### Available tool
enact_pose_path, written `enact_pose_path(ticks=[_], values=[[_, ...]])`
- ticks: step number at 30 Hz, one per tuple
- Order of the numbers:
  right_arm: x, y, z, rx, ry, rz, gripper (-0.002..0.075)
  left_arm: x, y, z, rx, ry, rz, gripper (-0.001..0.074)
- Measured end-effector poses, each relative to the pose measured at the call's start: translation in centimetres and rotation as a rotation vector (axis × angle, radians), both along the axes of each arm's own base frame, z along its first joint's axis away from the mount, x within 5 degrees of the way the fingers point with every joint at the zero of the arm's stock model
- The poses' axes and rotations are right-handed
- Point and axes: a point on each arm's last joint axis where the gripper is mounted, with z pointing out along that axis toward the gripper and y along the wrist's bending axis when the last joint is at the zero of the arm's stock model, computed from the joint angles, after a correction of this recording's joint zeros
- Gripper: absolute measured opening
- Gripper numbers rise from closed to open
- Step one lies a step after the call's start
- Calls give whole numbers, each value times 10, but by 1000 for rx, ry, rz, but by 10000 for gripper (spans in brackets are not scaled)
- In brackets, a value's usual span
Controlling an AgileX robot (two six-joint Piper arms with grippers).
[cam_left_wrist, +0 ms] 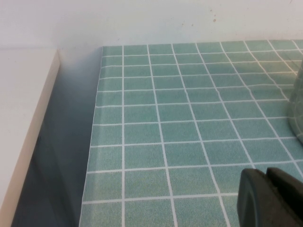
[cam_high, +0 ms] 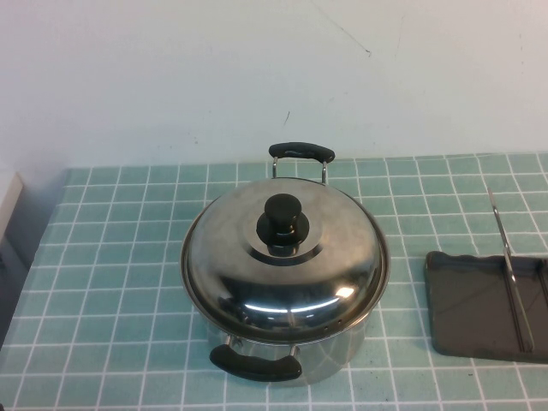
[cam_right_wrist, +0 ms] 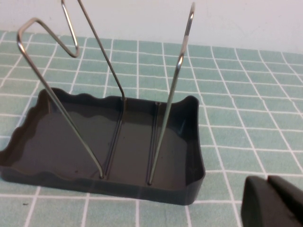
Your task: Put pot lid on rack
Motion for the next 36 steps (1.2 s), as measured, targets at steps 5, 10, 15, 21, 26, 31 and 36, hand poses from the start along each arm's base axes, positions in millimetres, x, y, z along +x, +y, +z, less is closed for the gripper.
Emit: enact_pose_path(ticks=[5, 10, 15, 21, 26, 31, 36], values=[[0, 0, 0, 0, 0, 0, -1, 0, 0, 0, 0, 0, 0, -3], [0, 0, 0, 0, 0, 0, -1, 0, 0, 0, 0, 0, 0, -3], [0, 0, 0, 0, 0, 0, -1, 0, -1, 0, -89, 3, 6, -3], [0, 0, 0, 2, 0, -1, -1, 0, -10, 8, -691, 5, 31, -3], [0, 0, 0, 2, 0, -1, -1, 2, -9, 16, -830, -63, 43, -3], [0, 0, 0, 2, 1, -2, -1, 3, -4, 24, -874, -164, 61, -3], [0, 0, 0, 0, 1, -2, -1, 5, -11, 48, -620, -68, -8, -3]])
